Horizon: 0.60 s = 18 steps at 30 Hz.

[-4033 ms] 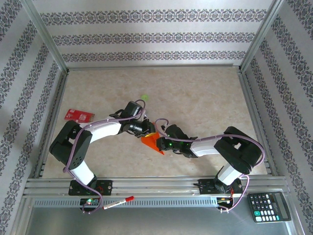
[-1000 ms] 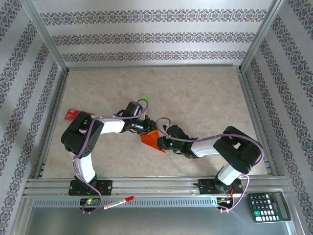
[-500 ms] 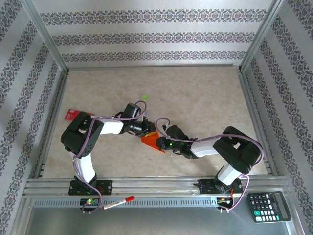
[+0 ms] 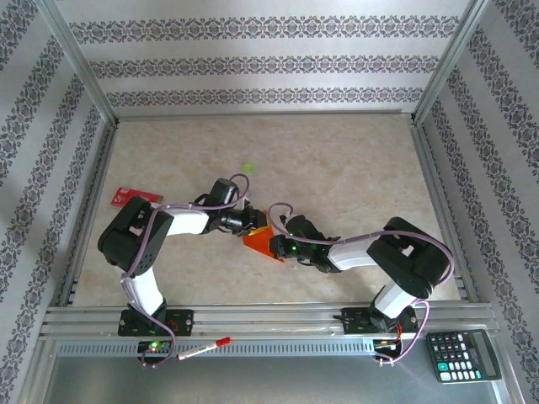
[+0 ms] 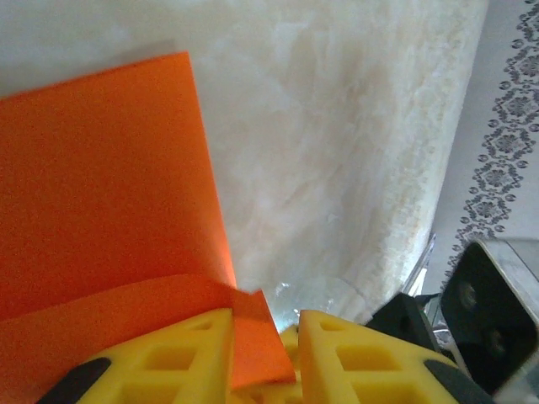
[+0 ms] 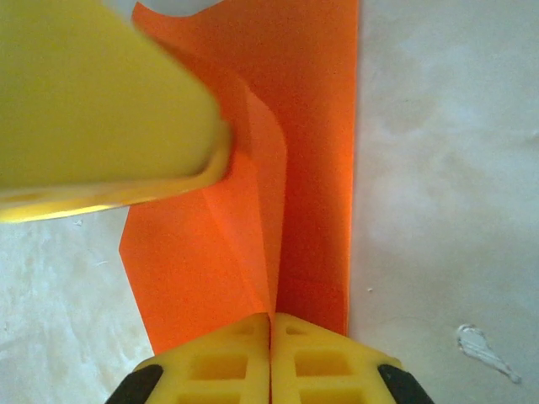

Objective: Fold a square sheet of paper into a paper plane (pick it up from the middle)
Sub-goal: Fourth fold the wing at the center of the table.

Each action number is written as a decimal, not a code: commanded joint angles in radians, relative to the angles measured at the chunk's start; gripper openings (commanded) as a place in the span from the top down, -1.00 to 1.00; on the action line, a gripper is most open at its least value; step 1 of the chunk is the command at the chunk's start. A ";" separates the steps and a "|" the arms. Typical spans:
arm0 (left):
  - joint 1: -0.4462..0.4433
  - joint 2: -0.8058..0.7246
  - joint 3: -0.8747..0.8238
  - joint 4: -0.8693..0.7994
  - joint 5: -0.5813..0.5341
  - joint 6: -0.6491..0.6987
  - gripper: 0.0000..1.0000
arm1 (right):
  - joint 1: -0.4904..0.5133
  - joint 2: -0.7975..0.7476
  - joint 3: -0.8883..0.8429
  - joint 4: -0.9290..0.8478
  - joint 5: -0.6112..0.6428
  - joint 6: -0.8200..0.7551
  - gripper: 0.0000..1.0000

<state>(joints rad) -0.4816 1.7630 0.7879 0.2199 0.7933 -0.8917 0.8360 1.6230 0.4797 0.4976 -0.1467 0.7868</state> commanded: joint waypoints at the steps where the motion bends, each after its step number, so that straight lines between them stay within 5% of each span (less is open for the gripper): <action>1: 0.012 -0.064 -0.044 0.038 0.008 -0.024 0.47 | 0.021 0.045 0.004 -0.085 -0.003 -0.003 0.87; 18: 0.009 0.077 0.071 -0.052 0.000 0.068 0.49 | 0.017 0.040 -0.003 -0.089 -0.010 -0.007 0.87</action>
<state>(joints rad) -0.4820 1.8225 0.8364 0.2070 0.7933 -0.8688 0.8360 1.6260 0.4885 0.4870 -0.1471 0.7868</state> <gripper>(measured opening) 0.256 0.067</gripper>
